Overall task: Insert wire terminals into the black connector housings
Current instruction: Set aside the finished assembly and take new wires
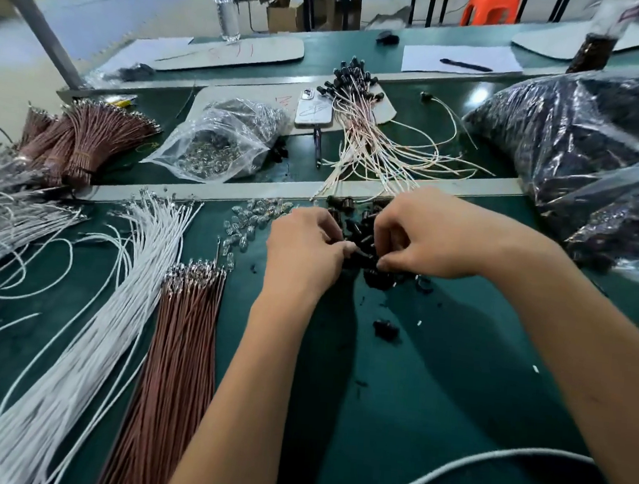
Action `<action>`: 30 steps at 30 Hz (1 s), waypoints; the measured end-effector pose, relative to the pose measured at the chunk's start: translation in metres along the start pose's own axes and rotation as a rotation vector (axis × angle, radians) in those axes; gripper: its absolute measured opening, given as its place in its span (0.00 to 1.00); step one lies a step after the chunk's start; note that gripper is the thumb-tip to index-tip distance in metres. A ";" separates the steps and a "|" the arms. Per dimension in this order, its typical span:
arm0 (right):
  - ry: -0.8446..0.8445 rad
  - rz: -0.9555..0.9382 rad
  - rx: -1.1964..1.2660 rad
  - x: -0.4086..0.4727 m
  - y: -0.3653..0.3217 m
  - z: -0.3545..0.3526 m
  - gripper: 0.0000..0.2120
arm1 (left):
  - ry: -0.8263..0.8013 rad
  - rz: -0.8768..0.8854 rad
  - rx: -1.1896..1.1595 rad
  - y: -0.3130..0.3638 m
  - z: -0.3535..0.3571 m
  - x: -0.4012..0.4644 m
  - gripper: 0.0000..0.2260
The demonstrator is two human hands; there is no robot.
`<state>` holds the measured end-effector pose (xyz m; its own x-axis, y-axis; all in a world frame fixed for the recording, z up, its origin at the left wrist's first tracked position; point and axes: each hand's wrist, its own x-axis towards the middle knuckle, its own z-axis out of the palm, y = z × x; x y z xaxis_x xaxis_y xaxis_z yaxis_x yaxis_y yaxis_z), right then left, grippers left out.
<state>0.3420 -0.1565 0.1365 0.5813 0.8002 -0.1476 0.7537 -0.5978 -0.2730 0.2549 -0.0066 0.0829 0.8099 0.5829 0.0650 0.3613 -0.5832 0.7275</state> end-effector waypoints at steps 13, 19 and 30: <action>-0.078 -0.024 0.218 0.027 -0.109 0.041 0.17 | 0.456 -0.154 -0.511 -0.024 -0.069 0.013 0.07; 0.054 0.108 0.455 0.054 -0.180 0.081 0.17 | 0.679 -0.258 -0.737 -0.051 -0.106 0.008 0.07; 0.060 0.245 0.978 0.063 -0.149 0.078 0.14 | 0.608 -0.259 -0.702 -0.061 -0.116 -0.008 0.06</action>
<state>0.2423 -0.0133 0.0941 0.7212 0.6406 -0.2637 0.0445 -0.4227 -0.9052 0.1732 0.0900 0.1173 0.2944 0.9547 0.0442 -0.0231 -0.0391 0.9990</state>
